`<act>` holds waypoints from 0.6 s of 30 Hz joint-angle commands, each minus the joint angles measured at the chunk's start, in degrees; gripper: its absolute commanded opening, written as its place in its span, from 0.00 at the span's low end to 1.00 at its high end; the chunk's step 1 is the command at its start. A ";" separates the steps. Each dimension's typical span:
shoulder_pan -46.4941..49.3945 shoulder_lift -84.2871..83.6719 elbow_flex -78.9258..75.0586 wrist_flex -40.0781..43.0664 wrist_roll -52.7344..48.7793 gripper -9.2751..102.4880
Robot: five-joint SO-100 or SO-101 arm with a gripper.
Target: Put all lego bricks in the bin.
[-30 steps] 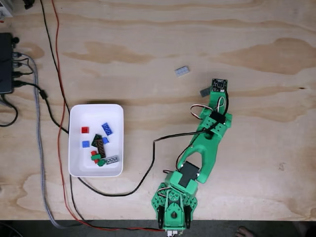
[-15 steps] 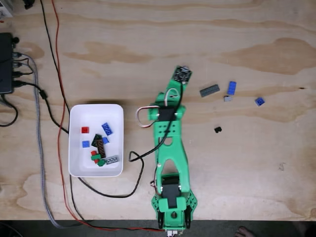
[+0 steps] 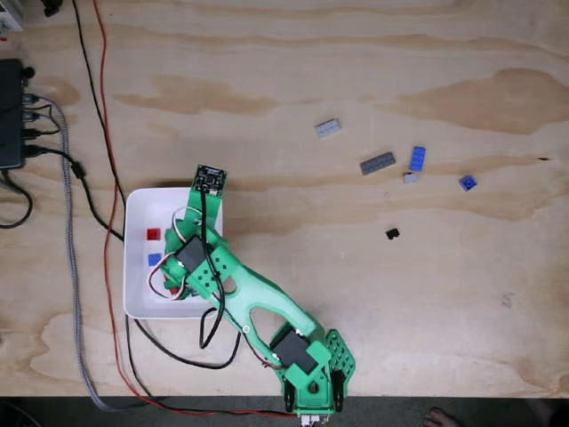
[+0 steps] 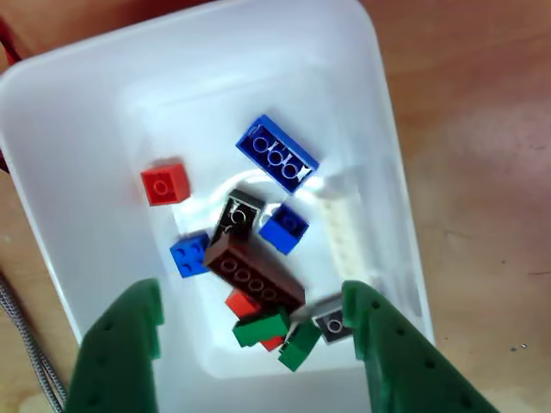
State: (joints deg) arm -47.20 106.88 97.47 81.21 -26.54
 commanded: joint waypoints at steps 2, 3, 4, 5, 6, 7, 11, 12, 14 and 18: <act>13.97 5.54 -1.76 -4.92 4.13 0.36; 19.25 7.12 -1.93 -7.03 5.27 0.35; 25.40 7.65 -2.55 -8.61 5.80 0.32; 31.82 7.73 -2.46 -10.90 6.15 0.30; 38.14 7.65 -0.62 -14.85 5.36 0.29; 43.59 6.59 1.93 -19.34 3.96 0.29; 52.65 -6.42 5.27 -25.84 -3.52 0.31; 53.17 -10.72 3.69 -25.14 -4.66 0.32; 54.76 -17.58 -0.18 -25.49 -5.01 0.32; 56.25 -28.65 -12.92 -20.83 -3.78 0.32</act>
State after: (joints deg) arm 4.75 94.48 99.93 57.92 -30.15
